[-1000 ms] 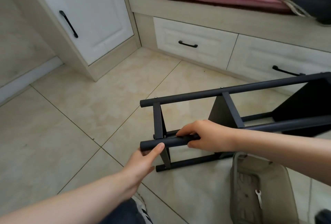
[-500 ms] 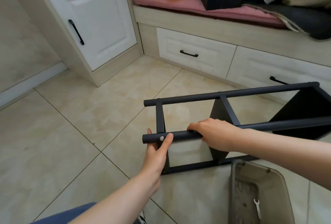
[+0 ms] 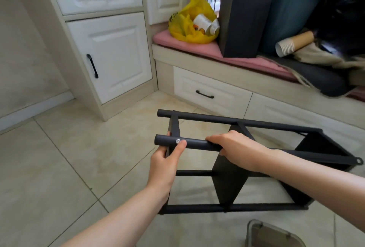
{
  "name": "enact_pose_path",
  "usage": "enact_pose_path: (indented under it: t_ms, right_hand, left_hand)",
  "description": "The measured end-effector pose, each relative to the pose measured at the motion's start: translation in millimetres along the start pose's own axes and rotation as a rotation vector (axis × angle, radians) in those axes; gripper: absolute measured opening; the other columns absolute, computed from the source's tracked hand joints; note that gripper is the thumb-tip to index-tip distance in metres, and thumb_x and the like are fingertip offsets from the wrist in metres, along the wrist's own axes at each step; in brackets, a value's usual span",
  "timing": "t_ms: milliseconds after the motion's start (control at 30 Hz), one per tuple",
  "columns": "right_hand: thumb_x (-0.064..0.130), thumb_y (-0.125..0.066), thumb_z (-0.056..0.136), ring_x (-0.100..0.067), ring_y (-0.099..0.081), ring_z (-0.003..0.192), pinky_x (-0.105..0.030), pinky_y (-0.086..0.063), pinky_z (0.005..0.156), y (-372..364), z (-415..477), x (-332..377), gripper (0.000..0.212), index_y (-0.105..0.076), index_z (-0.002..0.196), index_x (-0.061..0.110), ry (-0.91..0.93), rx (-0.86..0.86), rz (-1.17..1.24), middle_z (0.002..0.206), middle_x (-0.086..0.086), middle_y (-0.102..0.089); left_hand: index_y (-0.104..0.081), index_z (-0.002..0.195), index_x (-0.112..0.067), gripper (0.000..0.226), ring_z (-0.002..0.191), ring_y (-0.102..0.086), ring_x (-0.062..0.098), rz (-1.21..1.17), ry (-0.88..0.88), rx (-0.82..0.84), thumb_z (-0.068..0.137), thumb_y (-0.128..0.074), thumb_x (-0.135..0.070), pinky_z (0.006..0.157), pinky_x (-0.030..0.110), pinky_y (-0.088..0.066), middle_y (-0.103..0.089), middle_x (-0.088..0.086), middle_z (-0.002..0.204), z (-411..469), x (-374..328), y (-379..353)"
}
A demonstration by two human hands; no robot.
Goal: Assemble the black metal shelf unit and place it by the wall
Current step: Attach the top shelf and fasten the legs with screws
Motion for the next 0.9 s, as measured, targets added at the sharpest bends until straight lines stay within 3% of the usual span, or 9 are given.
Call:
enact_pose_path:
  t_ms: [100,200,267,367,467,667,800,900]
  right_hand:
    - [0.004,-0.049,0.096,-0.019,-0.061,0.078,-0.032,-0.050,0.068,37,8,-1,0.036,-0.055,0.122,0.028,-0.021,-0.102,0.027,0.085,0.004,-0.056]
    - [0.003,-0.052,0.095,-0.021,-0.065,0.088,-0.039,-0.056,0.081,69,16,-4,0.040,-0.057,0.124,0.030,-0.040,-0.191,0.103,0.098,0.001,-0.065]
    - [0.004,-0.054,0.094,-0.022,-0.065,0.094,-0.041,-0.055,0.088,87,22,-5,0.044,-0.057,0.128,0.031,-0.049,-0.236,0.151,0.104,-0.001,-0.067]
    - [0.004,-0.056,0.095,-0.021,-0.063,0.106,-0.034,-0.051,0.096,113,26,-3,0.046,-0.056,0.135,0.027,-0.044,-0.306,0.227,0.117,-0.003,-0.066]
    - [0.004,-0.058,0.095,-0.019,-0.060,0.112,-0.024,-0.043,0.093,130,24,-4,0.050,-0.053,0.140,0.026,-0.052,-0.383,0.327,0.121,-0.001,-0.064]
    - [0.001,-0.062,0.092,-0.014,-0.060,0.111,-0.027,-0.044,0.097,145,18,-5,0.050,-0.059,0.133,0.028,-0.074,-0.565,0.573,0.115,0.003,-0.067]
    - [-0.004,-0.065,0.088,-0.008,-0.061,0.114,-0.033,-0.047,0.105,143,5,-1,0.053,-0.064,0.129,0.030,-0.085,-0.624,0.759,0.117,0.008,-0.068]
    - [-0.004,-0.069,0.086,-0.005,-0.063,0.103,-0.033,-0.051,0.101,137,-9,2,0.052,-0.066,0.126,0.030,-0.129,-0.648,0.899,0.105,0.015,-0.069]
  left_hand:
    - [-0.068,0.118,-0.022,0.033,0.116,-0.057,0.010,0.047,-0.070,-0.015,0.091,-0.070,-0.041,0.095,0.024,-0.038,-0.068,-0.009,0.116,16,-44,-2]
    - [-0.070,0.110,-0.020,0.030,0.101,-0.062,0.007,0.114,-0.156,0.011,0.089,-0.073,-0.041,0.075,0.014,-0.039,-0.071,-0.007,0.103,32,-93,-5]
    - [-0.070,0.108,-0.022,0.027,0.095,-0.061,0.003,0.167,-0.213,0.036,0.088,-0.074,-0.041,0.070,0.012,-0.037,-0.071,-0.009,0.099,41,-124,-7]
    - [-0.069,0.099,-0.028,0.016,0.099,-0.063,0.005,0.216,-0.300,0.077,0.087,-0.075,-0.037,0.075,0.015,-0.040,-0.072,-0.010,0.098,50,-167,-9]
    - [-0.068,0.087,-0.032,0.011,0.095,-0.067,0.005,0.278,-0.421,0.084,0.084,-0.079,-0.033,0.079,0.020,-0.045,-0.074,-0.010,0.089,54,-206,-13]
    - [-0.075,0.091,-0.024,0.023,0.089,-0.071,0.009,0.377,-0.587,0.080,0.074,-0.086,-0.034,0.083,0.029,-0.055,-0.076,-0.006,0.087,51,-260,-24]
    - [-0.073,0.088,-0.032,0.021,0.086,-0.070,-0.004,0.398,-0.682,0.110,0.073,-0.088,-0.030,0.080,0.017,-0.054,-0.073,-0.019,0.085,41,-277,-32]
    - [-0.076,0.095,-0.029,0.023,0.084,-0.067,-0.013,0.428,-0.755,0.074,0.076,-0.087,-0.030,0.080,0.010,-0.053,-0.068,-0.027,0.083,24,-280,-35]
Point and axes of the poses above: each hand's wrist, its own z-axis towards the middle knuckle, its own y-axis out of the back of the hand, x = y × z, the point moved 8 cm from there along z, towards the middle knuckle
